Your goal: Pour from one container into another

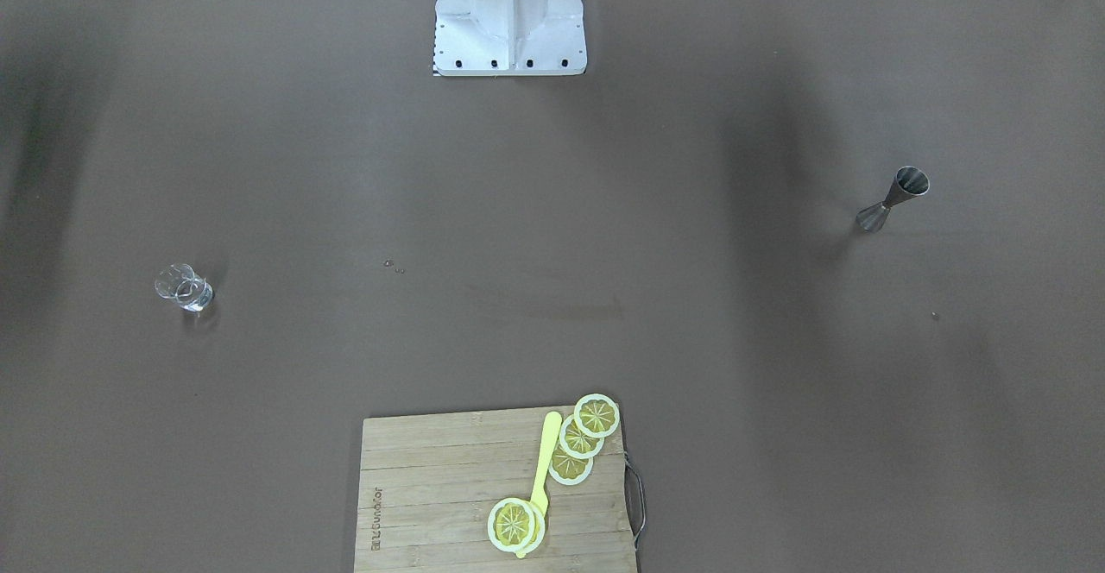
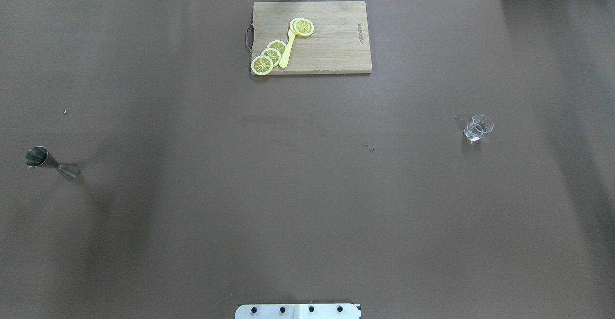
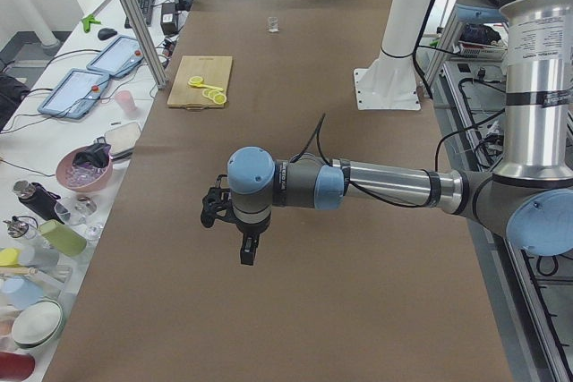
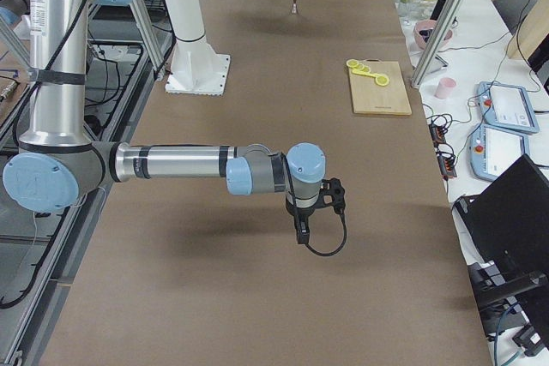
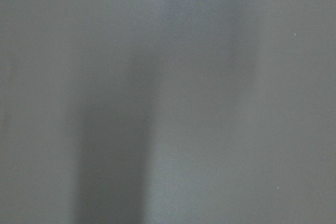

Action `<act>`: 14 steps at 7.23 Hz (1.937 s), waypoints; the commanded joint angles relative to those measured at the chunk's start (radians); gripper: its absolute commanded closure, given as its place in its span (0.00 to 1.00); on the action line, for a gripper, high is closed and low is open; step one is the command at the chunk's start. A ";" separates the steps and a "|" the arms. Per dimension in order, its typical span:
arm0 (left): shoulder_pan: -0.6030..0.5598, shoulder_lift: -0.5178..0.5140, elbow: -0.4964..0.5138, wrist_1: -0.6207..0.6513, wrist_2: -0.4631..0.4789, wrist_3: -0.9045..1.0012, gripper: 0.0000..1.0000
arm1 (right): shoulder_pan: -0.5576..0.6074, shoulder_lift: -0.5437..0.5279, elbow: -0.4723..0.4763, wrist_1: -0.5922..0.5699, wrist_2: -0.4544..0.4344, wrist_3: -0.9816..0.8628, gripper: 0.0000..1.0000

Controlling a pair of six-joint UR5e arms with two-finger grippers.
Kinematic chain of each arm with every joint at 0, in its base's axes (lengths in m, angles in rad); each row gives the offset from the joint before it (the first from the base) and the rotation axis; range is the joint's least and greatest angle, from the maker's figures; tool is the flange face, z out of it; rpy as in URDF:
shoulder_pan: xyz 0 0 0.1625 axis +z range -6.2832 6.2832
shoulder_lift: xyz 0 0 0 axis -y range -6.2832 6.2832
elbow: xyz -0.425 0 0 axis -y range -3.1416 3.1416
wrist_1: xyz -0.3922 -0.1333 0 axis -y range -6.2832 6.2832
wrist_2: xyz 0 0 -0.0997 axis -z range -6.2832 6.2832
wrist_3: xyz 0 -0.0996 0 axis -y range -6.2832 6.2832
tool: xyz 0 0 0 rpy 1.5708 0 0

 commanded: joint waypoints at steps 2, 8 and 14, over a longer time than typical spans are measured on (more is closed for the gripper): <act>0.000 0.001 0.002 -0.079 0.001 -0.058 0.02 | 0.000 0.002 0.008 0.000 0.045 -0.003 0.00; 0.000 -0.013 -0.025 -0.167 0.002 -0.084 0.02 | 0.000 0.017 0.009 0.001 0.042 -0.004 0.00; 0.052 -0.010 -0.120 -0.321 0.012 -0.347 0.03 | -0.033 0.011 0.029 0.049 0.019 -0.011 0.00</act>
